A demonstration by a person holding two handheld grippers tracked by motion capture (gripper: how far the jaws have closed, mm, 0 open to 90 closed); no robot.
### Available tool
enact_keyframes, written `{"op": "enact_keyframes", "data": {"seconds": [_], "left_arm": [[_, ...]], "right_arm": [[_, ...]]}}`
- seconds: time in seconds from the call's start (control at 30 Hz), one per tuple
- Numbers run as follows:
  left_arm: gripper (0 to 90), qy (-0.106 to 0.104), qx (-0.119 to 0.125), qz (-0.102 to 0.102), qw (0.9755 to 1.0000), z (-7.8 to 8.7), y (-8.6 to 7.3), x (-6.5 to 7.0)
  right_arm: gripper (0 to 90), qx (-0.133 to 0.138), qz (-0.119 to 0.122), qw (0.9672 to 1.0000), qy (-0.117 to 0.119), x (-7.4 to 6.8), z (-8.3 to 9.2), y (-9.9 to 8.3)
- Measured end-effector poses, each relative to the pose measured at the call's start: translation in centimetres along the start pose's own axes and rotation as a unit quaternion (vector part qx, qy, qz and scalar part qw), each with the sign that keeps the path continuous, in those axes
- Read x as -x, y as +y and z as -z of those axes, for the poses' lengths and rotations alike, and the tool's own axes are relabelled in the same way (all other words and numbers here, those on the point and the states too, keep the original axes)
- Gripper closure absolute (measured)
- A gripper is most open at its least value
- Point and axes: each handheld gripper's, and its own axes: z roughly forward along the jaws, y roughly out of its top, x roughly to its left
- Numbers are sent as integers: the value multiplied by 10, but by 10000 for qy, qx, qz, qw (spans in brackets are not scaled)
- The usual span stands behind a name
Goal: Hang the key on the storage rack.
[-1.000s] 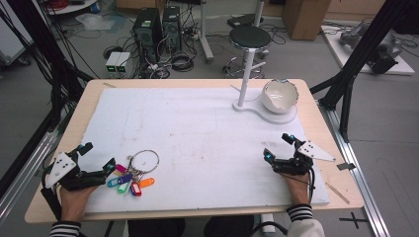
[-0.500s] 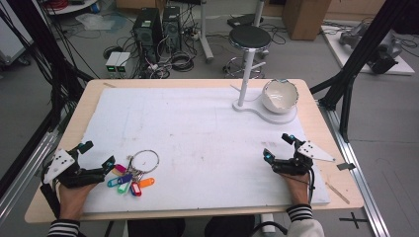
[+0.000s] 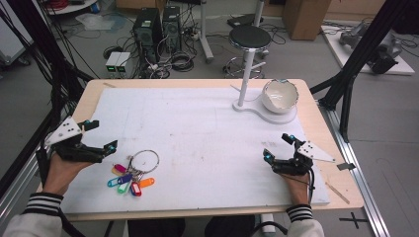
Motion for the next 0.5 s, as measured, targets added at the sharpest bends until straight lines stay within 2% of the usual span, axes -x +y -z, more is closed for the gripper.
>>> {"op": "enact_keyframes", "data": {"seconds": [0.07,0.1,0.13,0.17,0.2,0.23,0.27,0.3,0.33,0.37,0.4,0.43,0.47,0.5], "left_arm": [[17,-160,-176,-69,9997,-5,8,-3],[17,-160,-176,-69,9997,-5,8,-3],[17,-211,-317,-114,9992,-8,13,-4],[17,-264,-440,-156,9986,-12,18,-5],[17,-392,-674,-313,9965,-18,28,-6],[17,-392,-674,-313,9965,-18,28,-6],[17,-440,-772,-350,9954,-21,34,-6],[17,-510,-911,-412,9937,-24,39,-6],[17,-638,-1118,-640,9896,-31,49,-5],[17,-638,-1118,-640,9896,-31,49,-5],[17,-681,-1214,-717,9877,-34,54,-4],[17,-798,-1420,-924,9823,-41,62,-3],[17,-798,-1420,-924,9823,-41,62,-3],[17,-890,-1618,-1057,9771,-48,68,-1]], "right_arm": [[13,-1,-1,10000,-5,0,0,0],[13,-2,-4,10000,3,0,0,0],[13,-1,-9,10000,4,0,0,0],[13,-2,-1,10000,4,0,0,0],[13,3,9,10000,-6,0,0,0],[13,-25,1,10000,-2,0,0,0],[13,-16,33,10000,-6,0,0,0],[14,-9,33,10000,-5,0,0,0],[13,-11,36,10000,-8,0,0,0],[13,-22,20,10000,-15,-1,0,0],[13,-12,23,10000,-3,0,0,0],[13,-9,34,10000,-9,0,0,0],[13,-9,34,10000,-9,0,0,0],[13,-9,40,10000,-7,0,0,0]]}}
